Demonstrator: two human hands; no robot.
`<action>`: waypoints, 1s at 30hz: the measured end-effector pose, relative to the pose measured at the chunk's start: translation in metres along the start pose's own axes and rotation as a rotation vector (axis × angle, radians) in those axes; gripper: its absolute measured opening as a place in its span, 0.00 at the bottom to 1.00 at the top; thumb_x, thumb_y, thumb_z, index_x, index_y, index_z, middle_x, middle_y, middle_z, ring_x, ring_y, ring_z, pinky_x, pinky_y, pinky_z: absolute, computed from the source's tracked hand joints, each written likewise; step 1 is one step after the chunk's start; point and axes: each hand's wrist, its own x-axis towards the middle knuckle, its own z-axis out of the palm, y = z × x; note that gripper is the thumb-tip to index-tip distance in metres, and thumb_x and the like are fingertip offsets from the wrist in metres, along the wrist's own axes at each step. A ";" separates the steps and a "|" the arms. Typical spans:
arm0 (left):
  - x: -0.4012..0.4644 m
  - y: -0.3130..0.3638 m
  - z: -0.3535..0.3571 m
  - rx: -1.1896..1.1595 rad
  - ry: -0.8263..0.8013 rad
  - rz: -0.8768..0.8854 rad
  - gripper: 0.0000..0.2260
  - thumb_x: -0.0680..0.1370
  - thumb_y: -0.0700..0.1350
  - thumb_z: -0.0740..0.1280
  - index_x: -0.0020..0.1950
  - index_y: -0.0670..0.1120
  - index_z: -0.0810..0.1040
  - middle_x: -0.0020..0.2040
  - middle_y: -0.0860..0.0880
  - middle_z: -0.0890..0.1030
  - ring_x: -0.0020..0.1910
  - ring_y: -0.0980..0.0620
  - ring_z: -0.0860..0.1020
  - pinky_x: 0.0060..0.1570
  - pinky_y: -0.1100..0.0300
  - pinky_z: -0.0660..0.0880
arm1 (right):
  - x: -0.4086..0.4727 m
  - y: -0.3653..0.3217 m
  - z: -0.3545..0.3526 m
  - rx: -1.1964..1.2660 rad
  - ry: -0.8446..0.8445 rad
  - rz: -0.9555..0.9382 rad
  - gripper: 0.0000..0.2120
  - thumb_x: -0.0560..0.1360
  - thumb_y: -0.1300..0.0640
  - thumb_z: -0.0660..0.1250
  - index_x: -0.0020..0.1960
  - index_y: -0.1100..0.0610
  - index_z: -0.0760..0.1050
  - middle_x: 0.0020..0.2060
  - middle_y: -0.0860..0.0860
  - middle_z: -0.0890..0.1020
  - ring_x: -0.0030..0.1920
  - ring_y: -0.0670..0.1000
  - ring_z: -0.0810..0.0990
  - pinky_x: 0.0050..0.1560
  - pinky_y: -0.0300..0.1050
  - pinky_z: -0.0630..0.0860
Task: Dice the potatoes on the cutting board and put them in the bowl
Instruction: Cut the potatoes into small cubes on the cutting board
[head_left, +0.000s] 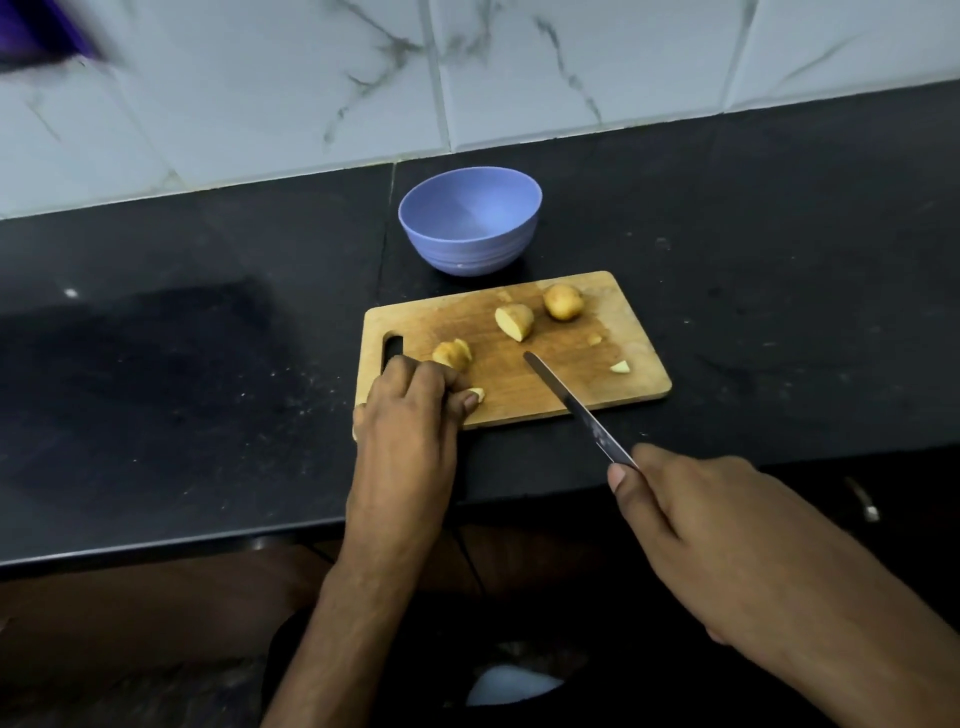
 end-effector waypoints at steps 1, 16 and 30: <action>0.001 0.005 0.003 -0.023 0.004 0.016 0.05 0.81 0.50 0.65 0.51 0.49 0.78 0.50 0.55 0.74 0.50 0.53 0.75 0.53 0.44 0.74 | 0.000 0.003 -0.001 0.011 0.005 0.007 0.17 0.81 0.40 0.44 0.40 0.46 0.62 0.30 0.48 0.76 0.20 0.41 0.73 0.26 0.34 0.67; 0.047 0.071 0.055 -0.010 -0.232 0.126 0.04 0.83 0.50 0.64 0.54 0.51 0.76 0.53 0.54 0.73 0.52 0.54 0.73 0.57 0.46 0.74 | -0.006 0.046 -0.017 0.057 0.047 0.135 0.17 0.82 0.40 0.45 0.40 0.46 0.63 0.30 0.49 0.77 0.22 0.35 0.74 0.28 0.34 0.73; 0.045 0.069 0.067 -0.123 -0.133 0.116 0.10 0.84 0.45 0.61 0.59 0.50 0.80 0.52 0.56 0.76 0.50 0.57 0.75 0.53 0.45 0.76 | -0.001 0.048 -0.027 0.041 0.065 0.127 0.17 0.82 0.40 0.44 0.38 0.45 0.59 0.29 0.48 0.75 0.20 0.40 0.74 0.27 0.34 0.70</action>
